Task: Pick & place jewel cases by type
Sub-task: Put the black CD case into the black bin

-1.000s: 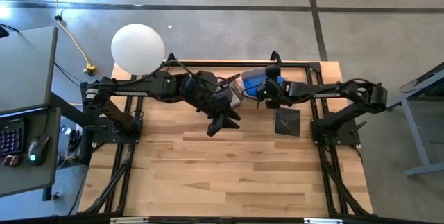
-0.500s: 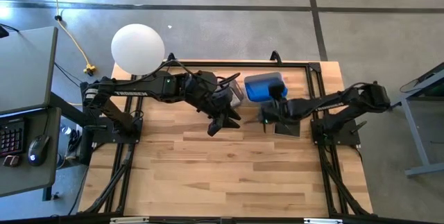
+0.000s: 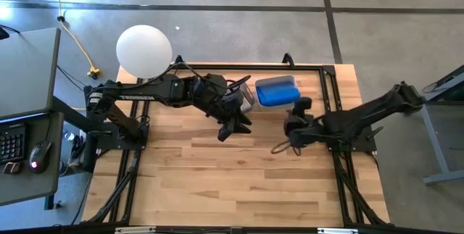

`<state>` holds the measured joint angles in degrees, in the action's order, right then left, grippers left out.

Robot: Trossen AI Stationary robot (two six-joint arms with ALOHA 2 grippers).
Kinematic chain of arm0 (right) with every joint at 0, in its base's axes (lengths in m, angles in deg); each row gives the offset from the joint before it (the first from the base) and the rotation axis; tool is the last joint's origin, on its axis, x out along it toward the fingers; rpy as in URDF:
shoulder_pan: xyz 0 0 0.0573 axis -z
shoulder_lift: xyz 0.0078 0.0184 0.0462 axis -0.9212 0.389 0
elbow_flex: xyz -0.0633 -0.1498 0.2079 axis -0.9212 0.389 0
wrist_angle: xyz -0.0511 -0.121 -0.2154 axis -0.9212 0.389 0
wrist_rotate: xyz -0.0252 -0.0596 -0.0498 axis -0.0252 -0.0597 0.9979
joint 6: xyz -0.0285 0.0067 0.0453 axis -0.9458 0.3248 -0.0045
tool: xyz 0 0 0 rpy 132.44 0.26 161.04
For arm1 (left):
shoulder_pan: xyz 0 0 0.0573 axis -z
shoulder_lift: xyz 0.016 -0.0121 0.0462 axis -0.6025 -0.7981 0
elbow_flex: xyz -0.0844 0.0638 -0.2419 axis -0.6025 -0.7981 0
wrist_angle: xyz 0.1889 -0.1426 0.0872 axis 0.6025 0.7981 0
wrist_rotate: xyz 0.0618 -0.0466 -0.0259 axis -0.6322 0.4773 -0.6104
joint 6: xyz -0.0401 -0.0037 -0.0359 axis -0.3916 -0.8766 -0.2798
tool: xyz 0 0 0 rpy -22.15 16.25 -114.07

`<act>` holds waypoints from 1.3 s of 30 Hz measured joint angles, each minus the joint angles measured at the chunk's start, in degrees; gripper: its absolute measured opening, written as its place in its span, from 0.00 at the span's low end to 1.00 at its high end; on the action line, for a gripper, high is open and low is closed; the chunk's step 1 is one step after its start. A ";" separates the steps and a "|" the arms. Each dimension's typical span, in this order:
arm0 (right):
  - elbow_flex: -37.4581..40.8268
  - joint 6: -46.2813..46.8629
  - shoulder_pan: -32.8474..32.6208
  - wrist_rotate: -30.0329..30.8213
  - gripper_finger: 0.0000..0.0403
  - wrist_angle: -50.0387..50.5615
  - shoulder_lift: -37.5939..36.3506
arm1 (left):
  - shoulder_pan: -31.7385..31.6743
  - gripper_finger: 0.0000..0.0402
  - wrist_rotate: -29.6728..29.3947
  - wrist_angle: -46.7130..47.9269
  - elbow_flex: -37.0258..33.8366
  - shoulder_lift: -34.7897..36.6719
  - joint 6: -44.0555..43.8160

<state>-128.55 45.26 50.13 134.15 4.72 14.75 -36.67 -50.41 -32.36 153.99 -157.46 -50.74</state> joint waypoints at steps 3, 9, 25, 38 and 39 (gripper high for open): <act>0.00 -0.19 -2.79 -10.15 0.48 -0.08 -3.44 | 0.00 0.43 -0.03 0.28 0.00 0.00 -0.02; 0.00 5.97 -3.00 -24.01 0.47 -2.35 -6.38 | 0.02 0.43 -0.04 0.27 0.00 0.00 -0.05; 9.01 55.31 -1.03 -19.37 0.47 4.70 -6.62 | 0.86 0.43 -0.67 -0.31 0.00 0.02 1.70; 30.34 54.58 -1.04 -11.16 0.47 -28.00 -6.45 | 0.76 0.43 -1.24 0.49 0.00 0.02 2.80; 30.66 55.27 -1.02 -11.64 0.47 -27.73 -6.45 | 0.76 0.43 -1.24 0.49 0.00 0.02 2.80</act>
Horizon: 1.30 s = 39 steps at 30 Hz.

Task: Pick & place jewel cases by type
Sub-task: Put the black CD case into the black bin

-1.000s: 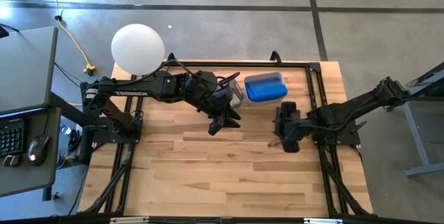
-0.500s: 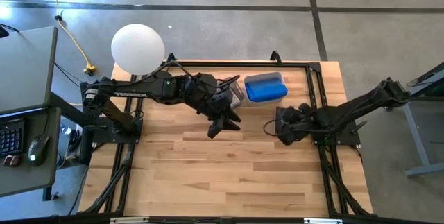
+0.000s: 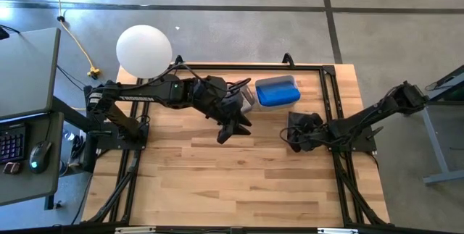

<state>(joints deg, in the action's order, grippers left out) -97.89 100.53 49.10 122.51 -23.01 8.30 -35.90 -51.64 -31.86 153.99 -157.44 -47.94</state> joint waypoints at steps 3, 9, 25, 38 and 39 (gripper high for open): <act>0.56 0.23 -0.02 -0.82 0.47 0.61 0.00 | 0.00 0.43 -0.06 -0.02 0.00 0.00 0.02; 0.66 -2.01 0.01 -3.21 0.47 1.34 0.09 | 0.00 0.43 -0.72 -0.02 0.00 0.00 0.28; 0.53 -29.50 -0.15 -28.91 0.47 -31.55 12.89 | 0.00 0.43 -0.92 0.05 0.00 0.00 -0.11; -15.05 -53.01 -7.58 -32.98 0.47 -40.11 29.23 | 1.43 0.43 -4.31 4.33 0.02 -0.10 2.76; -17.34 -54.15 -8.02 -30.61 0.47 -34.56 28.82 | 2.36 0.43 -6.16 5.76 0.02 -0.42 3.61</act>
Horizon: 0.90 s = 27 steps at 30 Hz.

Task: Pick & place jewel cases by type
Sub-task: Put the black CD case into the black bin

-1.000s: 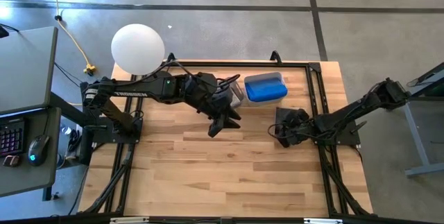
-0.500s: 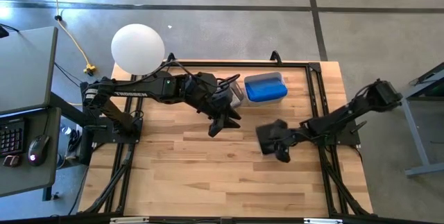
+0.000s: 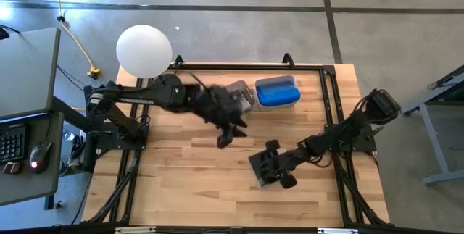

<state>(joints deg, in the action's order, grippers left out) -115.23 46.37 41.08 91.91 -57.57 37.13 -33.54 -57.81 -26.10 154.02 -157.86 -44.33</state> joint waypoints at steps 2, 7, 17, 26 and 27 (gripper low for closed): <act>-4.95 -0.21 -0.74 4.94 0.47 13.14 -0.93 | 2.55 0.43 -5.14 3.63 -0.01 -0.40 0.42; -15.50 5.82 -1.87 11.31 0.47 43.99 -2.60 | 10.68 0.43 -17.84 8.46 -0.19 -5.13 -3.82; -14.65 15.45 -4.76 7.26 0.47 61.54 -5.86 | 20.88 0.43 -23.59 4.70 -0.06 -18.62 3.98; -5.56 20.47 -7.10 11.07 0.47 52.34 -13.72 | 20.94 0.43 -30.24 12.45 -0.03 -21.40 6.09; -4.90 20.81 -7.35 12.12 0.47 51.98 -14.75 | 20.93 0.43 -32.07 15.73 -0.23 -20.85 4.69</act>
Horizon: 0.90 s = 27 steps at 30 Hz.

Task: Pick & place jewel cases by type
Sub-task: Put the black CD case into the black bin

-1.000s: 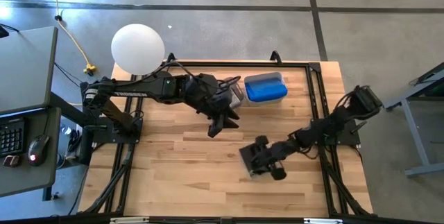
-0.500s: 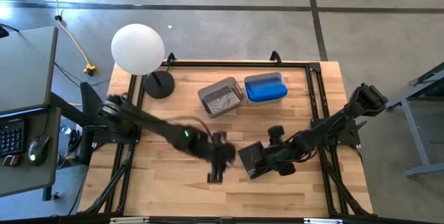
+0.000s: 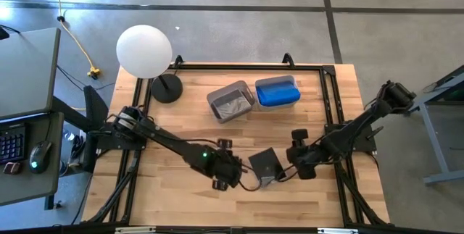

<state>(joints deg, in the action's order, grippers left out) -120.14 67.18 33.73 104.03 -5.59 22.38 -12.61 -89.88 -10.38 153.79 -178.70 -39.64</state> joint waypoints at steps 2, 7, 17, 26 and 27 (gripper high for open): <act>1.19 0.24 -0.36 1.08 0.47 -1.48 -1.33 | -0.01 0.43 -3.34 3.69 0.12 1.58 -2.63; 6.36 1.58 -0.30 -0.49 0.47 -7.73 -2.58 | 1.49 0.43 -12.73 7.22 -2.44 4.21 -5.72; 12.50 3.41 0.69 -1.94 0.47 -21.70 -2.56 | -0.75 0.43 6.16 -38.23 -22.25 4.72 7.25; 12.52 -1.54 1.89 -2.09 0.47 -22.22 -2.32 | -6.00 0.43 11.39 -45.68 -24.14 4.50 5.17; 12.52 -1.73 1.89 -2.09 0.47 -22.62 -2.32 | -6.38 0.43 11.39 -45.62 -24.14 4.50 2.82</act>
<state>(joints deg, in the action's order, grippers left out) -107.61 65.45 35.62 101.94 -28.21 20.06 -18.99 -78.49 -56.00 129.64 -174.20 -36.81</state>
